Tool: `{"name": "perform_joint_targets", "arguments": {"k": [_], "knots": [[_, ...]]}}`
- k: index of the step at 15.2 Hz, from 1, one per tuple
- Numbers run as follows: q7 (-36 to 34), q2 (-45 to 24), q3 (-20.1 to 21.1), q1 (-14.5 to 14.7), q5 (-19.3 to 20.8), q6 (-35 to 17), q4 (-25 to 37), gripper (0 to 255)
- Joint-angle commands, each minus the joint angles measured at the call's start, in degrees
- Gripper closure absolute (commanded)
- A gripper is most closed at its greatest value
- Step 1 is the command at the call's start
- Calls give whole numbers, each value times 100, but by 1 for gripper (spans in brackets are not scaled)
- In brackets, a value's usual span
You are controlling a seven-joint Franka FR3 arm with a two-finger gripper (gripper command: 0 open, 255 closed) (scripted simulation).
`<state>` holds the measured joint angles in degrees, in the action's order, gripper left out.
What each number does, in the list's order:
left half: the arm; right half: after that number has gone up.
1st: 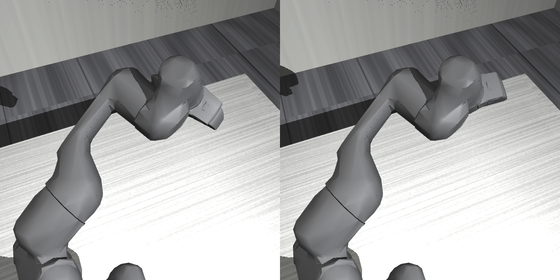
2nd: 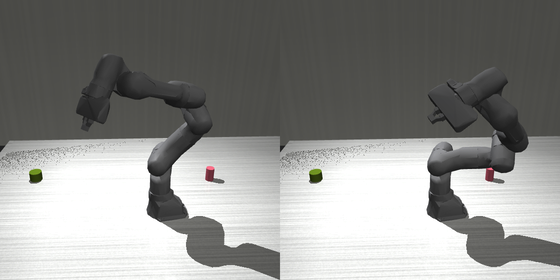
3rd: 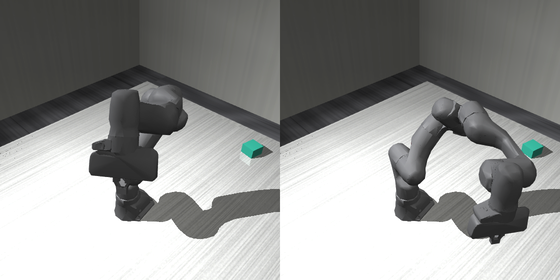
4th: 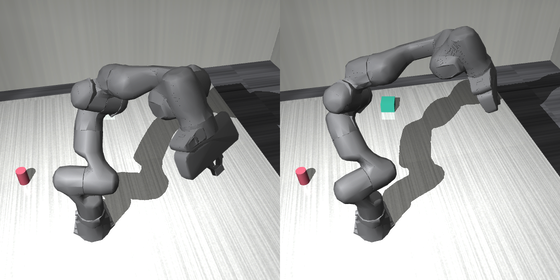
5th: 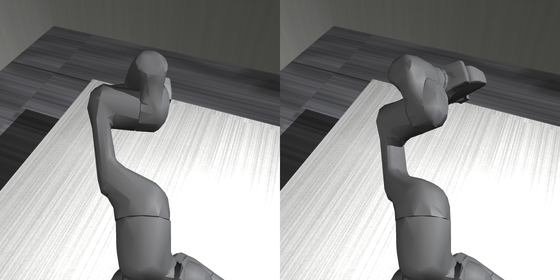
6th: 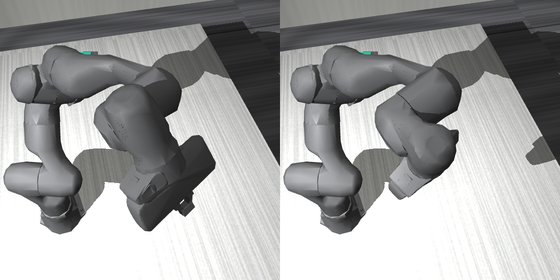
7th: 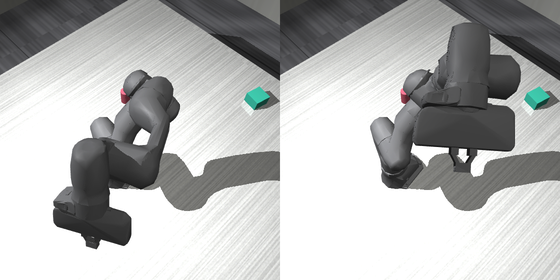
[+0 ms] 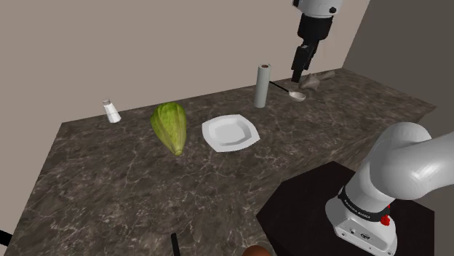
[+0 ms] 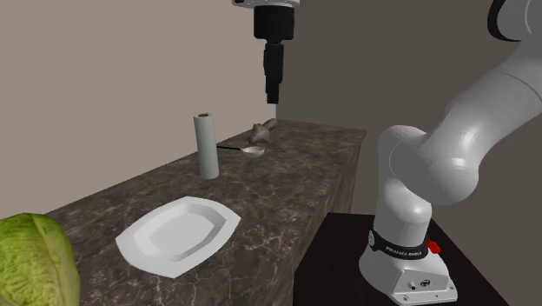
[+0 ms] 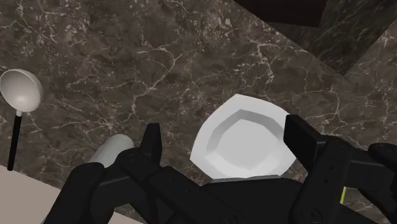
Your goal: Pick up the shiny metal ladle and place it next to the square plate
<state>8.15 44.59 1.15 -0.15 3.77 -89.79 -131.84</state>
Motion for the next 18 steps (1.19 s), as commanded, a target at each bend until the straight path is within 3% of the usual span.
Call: {"name": "perform_joint_targets", "arguments": {"k": [1,10,18], "knots": [[0,0,0,0,0,0,0,0],[203,-1100,-777,-439,209,-1282,-34,0],[468,-2348,-1465,-725,102,-2273,328,0]]}}
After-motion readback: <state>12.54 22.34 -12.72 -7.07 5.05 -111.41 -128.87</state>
